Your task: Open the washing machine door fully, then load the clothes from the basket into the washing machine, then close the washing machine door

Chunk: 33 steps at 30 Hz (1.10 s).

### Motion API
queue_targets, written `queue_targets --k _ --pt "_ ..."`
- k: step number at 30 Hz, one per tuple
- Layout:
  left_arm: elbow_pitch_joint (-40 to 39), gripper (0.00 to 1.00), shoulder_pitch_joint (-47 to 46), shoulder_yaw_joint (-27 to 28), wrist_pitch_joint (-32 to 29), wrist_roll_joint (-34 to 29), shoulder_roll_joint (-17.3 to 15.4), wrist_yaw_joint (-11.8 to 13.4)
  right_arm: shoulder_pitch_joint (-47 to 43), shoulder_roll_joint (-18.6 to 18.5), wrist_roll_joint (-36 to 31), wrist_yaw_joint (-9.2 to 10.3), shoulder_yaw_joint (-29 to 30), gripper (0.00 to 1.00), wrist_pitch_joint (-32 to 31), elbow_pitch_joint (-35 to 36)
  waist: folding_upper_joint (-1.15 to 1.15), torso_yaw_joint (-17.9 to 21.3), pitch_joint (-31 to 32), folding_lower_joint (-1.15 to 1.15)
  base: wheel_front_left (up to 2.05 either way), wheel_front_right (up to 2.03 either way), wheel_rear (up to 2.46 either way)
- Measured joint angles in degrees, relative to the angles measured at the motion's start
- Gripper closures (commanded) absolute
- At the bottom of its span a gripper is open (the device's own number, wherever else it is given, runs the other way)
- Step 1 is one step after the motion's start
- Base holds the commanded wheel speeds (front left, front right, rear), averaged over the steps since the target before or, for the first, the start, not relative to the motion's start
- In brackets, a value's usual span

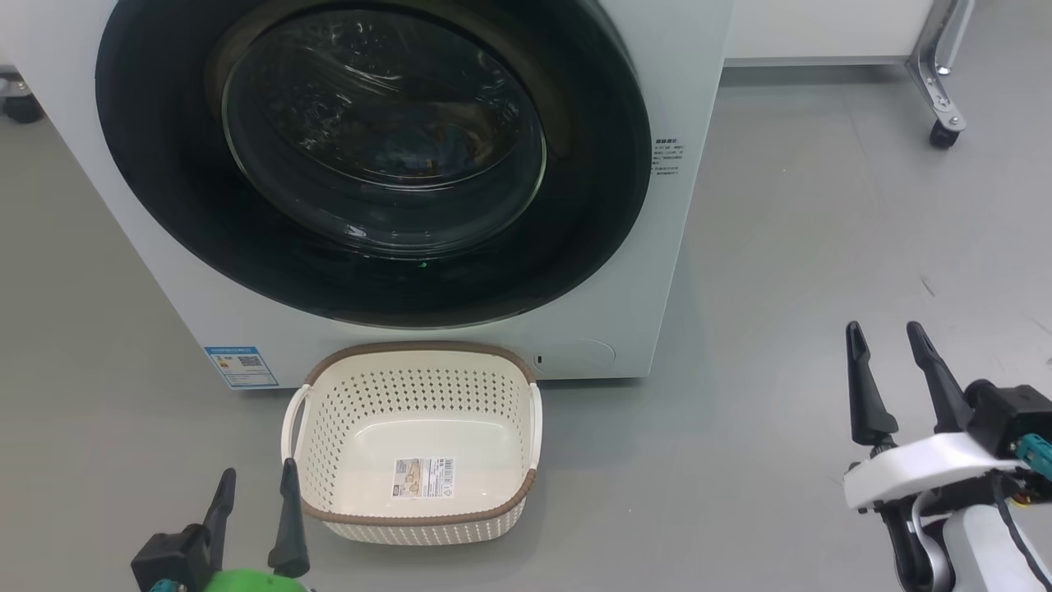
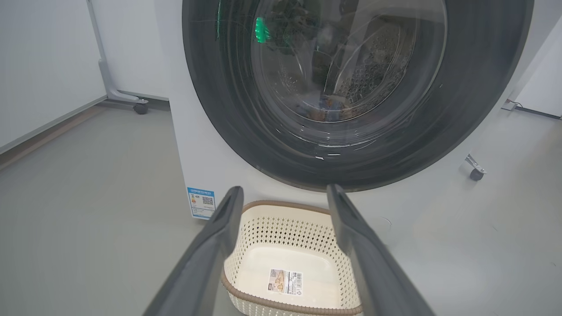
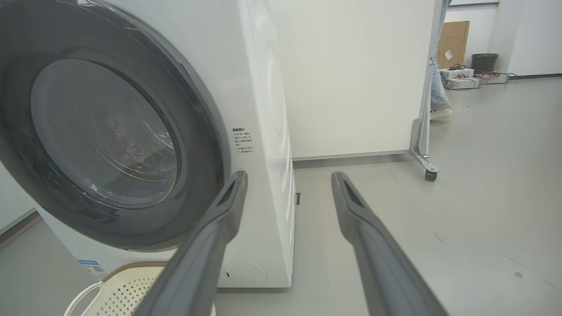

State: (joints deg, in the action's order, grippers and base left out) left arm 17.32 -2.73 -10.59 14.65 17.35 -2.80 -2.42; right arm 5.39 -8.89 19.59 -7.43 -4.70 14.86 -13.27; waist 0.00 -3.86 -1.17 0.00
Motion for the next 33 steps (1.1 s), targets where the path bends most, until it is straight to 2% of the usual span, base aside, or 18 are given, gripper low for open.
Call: queue_targets --k 11,33 --pt "-1.6 0.00 1.3 1.2 0.0 -2.0 0.0 0.0 -4.7 0.6 -2.6 0.00 4.0 0.00 0.0 0.7 0.00 -0.1 0.7 0.00 0.00 0.00 0.00" --pt "-3.4 0.00 2.5 2.6 0.0 -3.4 0.1 -0.9 -6.4 3.2 -4.7 -0.01 7.5 0.00 0.0 1.4 0.00 -0.5 0.9 0.00 0.00 0.00 0.00"
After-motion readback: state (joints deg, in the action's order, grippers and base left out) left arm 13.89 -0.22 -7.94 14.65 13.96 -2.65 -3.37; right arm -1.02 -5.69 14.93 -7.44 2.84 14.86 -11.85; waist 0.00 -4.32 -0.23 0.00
